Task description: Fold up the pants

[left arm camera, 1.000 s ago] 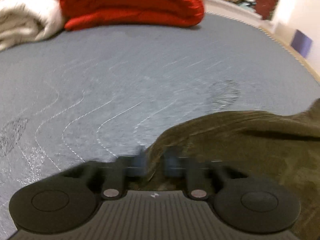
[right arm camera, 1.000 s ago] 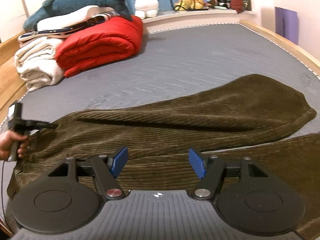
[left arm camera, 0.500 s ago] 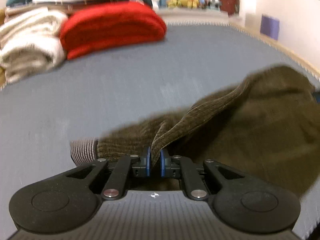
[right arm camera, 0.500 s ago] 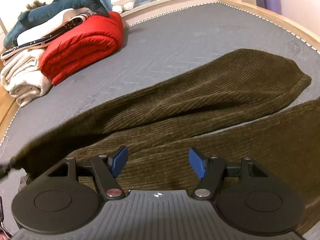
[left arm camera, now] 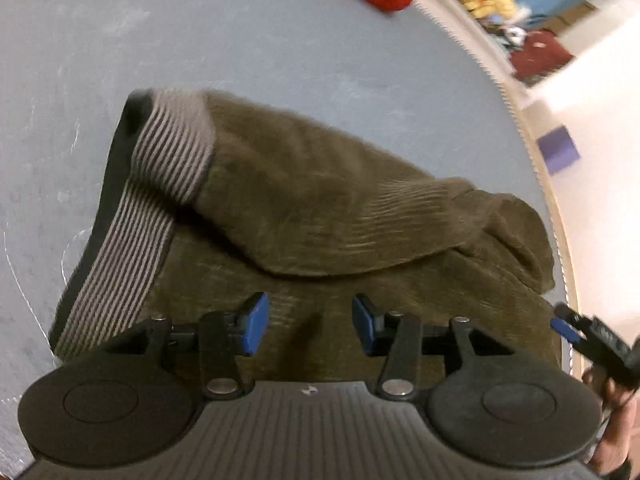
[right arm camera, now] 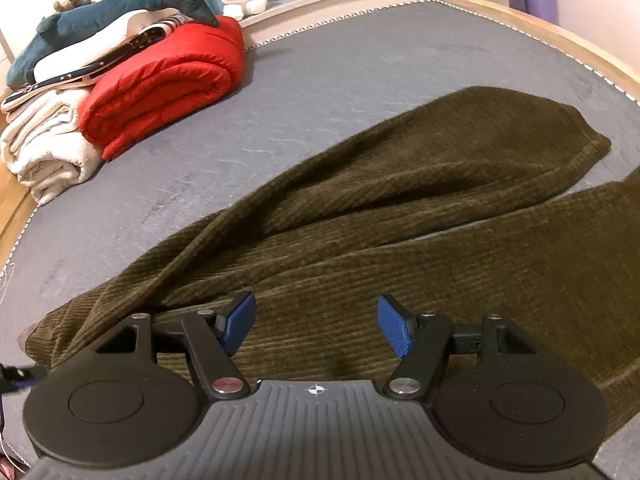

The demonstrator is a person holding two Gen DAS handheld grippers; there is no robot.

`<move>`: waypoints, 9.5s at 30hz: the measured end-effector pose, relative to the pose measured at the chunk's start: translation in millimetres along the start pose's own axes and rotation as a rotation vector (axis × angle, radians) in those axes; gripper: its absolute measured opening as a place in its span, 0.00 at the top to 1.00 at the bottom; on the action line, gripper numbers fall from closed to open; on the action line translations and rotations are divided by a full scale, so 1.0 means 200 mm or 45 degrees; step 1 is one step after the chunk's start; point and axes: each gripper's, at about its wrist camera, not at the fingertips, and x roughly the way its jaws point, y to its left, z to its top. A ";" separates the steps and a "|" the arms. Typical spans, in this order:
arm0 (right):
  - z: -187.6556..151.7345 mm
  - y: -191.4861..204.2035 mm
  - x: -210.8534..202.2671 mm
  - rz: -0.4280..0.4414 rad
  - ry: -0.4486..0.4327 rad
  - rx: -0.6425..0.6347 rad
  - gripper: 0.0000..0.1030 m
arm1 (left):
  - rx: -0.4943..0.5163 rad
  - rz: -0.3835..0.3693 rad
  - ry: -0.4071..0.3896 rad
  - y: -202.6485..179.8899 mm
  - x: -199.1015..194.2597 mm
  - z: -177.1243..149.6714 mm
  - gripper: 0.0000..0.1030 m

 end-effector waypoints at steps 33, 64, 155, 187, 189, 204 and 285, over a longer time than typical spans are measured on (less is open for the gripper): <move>0.48 -0.43 -0.01 -0.116 -0.234 0.470 0.70 | 0.014 0.331 -0.212 -0.12 -0.04 -0.05 0.88; 1.00 -0.49 0.91 -0.525 -0.059 0.319 0.93 | -0.064 0.248 -0.253 -0.06 -0.10 0.06 0.91; -0.29 -1.59 -0.50 -0.757 -0.284 1.094 0.67 | 1.071 0.148 -0.268 -1.02 0.16 -0.45 0.50; -0.30 -1.69 -0.44 -0.597 -0.314 1.183 0.81 | 1.183 -0.010 0.118 -1.00 0.56 -0.60 0.83; -0.27 -1.60 -0.47 -0.634 -0.350 1.103 0.81 | 1.167 -0.009 0.096 -1.01 0.54 -0.57 0.83; -0.16 0.18 -0.49 -0.166 -0.377 -0.505 0.82 | 0.843 -0.068 -0.076 -0.89 0.28 -0.25 0.84; -0.67 0.65 -0.20 0.704 -0.181 -1.292 0.77 | 0.302 -0.282 0.182 -0.85 0.72 -0.04 0.62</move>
